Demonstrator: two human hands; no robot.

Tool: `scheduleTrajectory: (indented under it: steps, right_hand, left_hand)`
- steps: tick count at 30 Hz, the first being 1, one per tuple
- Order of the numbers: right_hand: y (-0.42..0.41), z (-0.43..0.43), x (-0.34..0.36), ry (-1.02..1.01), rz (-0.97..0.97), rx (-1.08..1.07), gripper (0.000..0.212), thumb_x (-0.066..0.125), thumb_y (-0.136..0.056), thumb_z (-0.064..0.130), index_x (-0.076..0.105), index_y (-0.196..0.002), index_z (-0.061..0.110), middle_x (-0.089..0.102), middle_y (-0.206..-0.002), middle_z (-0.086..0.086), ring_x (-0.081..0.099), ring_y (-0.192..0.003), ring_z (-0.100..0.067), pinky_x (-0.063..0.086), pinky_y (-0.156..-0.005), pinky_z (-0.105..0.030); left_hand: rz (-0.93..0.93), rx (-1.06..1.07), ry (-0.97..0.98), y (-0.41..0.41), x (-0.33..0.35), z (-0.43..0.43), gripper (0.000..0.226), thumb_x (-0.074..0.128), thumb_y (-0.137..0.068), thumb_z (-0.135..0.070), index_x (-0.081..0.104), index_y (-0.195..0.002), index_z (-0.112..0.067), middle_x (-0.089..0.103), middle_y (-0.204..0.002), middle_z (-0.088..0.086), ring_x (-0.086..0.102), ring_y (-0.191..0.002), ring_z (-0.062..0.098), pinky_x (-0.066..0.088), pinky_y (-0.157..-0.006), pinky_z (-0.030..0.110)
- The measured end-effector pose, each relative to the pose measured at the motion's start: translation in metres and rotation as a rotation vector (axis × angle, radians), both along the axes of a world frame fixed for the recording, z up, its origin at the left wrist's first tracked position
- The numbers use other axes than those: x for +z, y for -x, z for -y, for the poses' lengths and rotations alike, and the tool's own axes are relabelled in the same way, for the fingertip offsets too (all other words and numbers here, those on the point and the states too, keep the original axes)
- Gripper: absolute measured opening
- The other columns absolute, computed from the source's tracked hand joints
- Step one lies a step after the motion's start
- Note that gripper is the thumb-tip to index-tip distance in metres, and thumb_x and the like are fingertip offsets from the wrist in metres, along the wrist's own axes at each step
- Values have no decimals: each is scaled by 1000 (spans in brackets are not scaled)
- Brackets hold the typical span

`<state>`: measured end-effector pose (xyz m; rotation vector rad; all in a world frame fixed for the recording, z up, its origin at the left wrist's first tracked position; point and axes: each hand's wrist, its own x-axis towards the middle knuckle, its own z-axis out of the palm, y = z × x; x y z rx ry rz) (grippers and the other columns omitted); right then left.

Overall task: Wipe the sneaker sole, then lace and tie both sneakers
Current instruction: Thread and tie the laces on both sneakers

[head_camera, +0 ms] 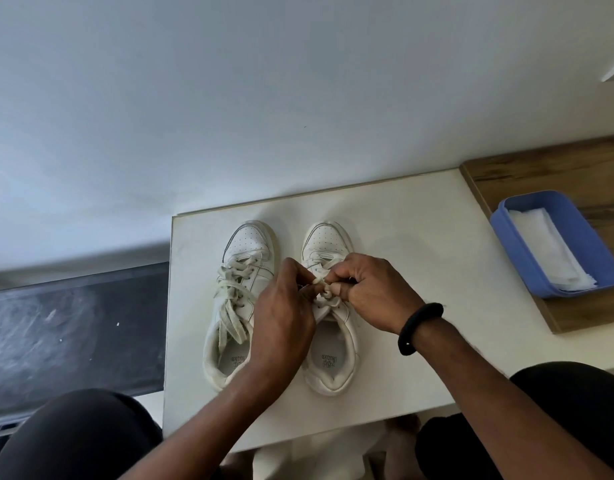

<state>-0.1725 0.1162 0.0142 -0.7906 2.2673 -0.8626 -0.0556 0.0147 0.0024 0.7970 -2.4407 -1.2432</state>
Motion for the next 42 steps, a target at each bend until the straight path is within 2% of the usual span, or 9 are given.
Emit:
scheduleTrajectory:
  steps: [4, 6, 10, 14, 18, 22, 29, 36, 42]
  right_hand:
    - [2, 1, 1, -19, 15, 33, 12, 66, -92, 13, 75, -86, 18, 57, -78, 10, 54, -76, -2, 40, -67, -15]
    - [2, 1, 3, -26, 24, 36, 14, 65, -92, 13, 75, -84, 18, 59, -77, 9, 55, -76, -2, 41, -67, -17]
    - [2, 0, 6, -65, 38, 27, 15, 62, -93, 15, 71, -81, 10, 66, -86, -1, 61, -83, -13, 48, -75, -30]
    - [4, -3, 6, -113, 43, 18, 32, 59, -95, 17, 53, -64, 10, 59, -76, -4, 50, -66, -13, 39, -61, -29]
    - [9, -6, 2, -117, 106, 12, 24, 57, -97, 21, 62, -82, 2, 66, -82, -13, 57, -72, -26, 46, -65, -39]
    - [11, -6, 1, -90, 185, -21, 19, 61, -97, 24, 69, -88, 10, 71, -90, -13, 61, -78, -19, 48, -71, -36]
    - [6, -10, 19, -123, -208, -208, 11, 77, -84, 30, 68, -78, 25, 70, -83, 11, 66, -81, -12, 57, -76, -32]
    - [-27, -15, 21, 18, 366, -289, 13, 70, -92, 21, 77, -84, 14, 75, -74, -3, 71, -65, -15, 46, -55, -16]
    - [-40, -5, 22, 217, 565, -527, 19, 67, -95, 24, 76, -89, 8, 76, -85, -12, 67, -67, -15, 49, -60, -25]
  left_hand:
    - [-21, -5, 6, 1, -4, 0, 13, 65, -90, -11, 59, -99, -5, 71, -95, -3, 68, -82, -1, 50, -66, 14]
    - [-20, 14, 52, 1, -7, 2, 14, 68, -91, 4, 61, -98, -7, 73, -92, -3, 65, -77, -5, 46, -66, 7]
    - [-54, 37, 81, 2, -7, 4, 13, 72, -91, 0, 64, -93, -10, 73, -83, -5, 64, -82, 4, 46, -66, 12]
    - [-45, 12, 25, 4, -4, 6, 13, 74, -92, -7, 62, -89, -11, 72, -77, -6, 66, -81, 2, 44, -62, 8]
    - [-10, -18, -285, 7, -2, 16, 13, 74, -94, -13, 62, -88, -12, 76, -73, -5, 70, -69, 2, 51, -62, 17]
    - [-12, 7, -595, 8, 3, 18, 14, 71, -96, -8, 60, -89, -3, 73, -64, -4, 65, -55, 0, 46, -52, 13]
    - [15, 160, -808, 9, -3, 20, 18, 74, -94, -15, 59, -85, -10, 71, -70, 8, 58, -58, 13, 45, -51, 22]
    - [-2, 165, -806, 7, -5, 20, 18, 75, -94, -18, 60, -91, -8, 69, -71, 8, 60, -67, 19, 46, -61, 33]
    - [-56, 135, -687, 6, -4, 18, 17, 74, -95, -18, 60, -91, -8, 75, -82, 21, 68, -75, 24, 54, -69, 41]
